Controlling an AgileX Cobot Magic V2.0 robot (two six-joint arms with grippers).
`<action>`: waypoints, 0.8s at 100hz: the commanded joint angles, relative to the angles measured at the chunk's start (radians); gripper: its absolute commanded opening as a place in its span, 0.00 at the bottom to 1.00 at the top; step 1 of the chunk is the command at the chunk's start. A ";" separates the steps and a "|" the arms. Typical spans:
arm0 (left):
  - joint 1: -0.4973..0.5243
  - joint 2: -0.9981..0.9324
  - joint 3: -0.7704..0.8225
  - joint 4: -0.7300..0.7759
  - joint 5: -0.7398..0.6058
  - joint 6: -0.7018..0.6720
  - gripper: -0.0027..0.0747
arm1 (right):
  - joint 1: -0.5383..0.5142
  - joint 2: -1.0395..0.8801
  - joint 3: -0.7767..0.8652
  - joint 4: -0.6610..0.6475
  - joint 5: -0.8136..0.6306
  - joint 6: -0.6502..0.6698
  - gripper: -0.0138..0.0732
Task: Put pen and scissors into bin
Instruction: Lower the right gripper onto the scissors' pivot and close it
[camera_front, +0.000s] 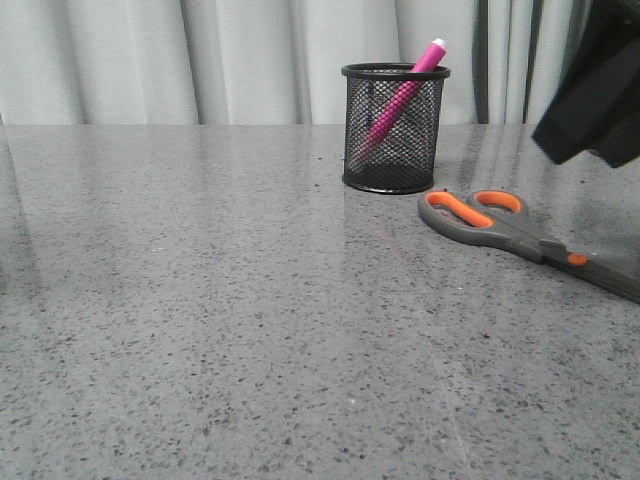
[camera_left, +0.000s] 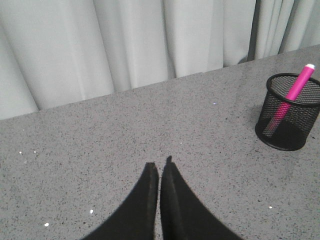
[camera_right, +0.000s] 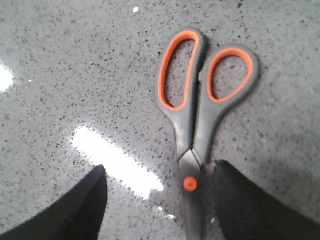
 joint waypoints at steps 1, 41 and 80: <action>0.005 -0.017 -0.023 -0.032 -0.046 -0.001 0.01 | 0.042 0.032 -0.079 -0.041 0.008 -0.012 0.63; 0.003 -0.017 -0.023 -0.032 -0.047 -0.001 0.01 | 0.207 0.158 -0.138 -0.435 -0.006 0.245 0.63; 0.003 -0.017 -0.023 -0.032 -0.047 -0.001 0.01 | 0.207 0.227 -0.138 -0.440 -0.075 0.261 0.63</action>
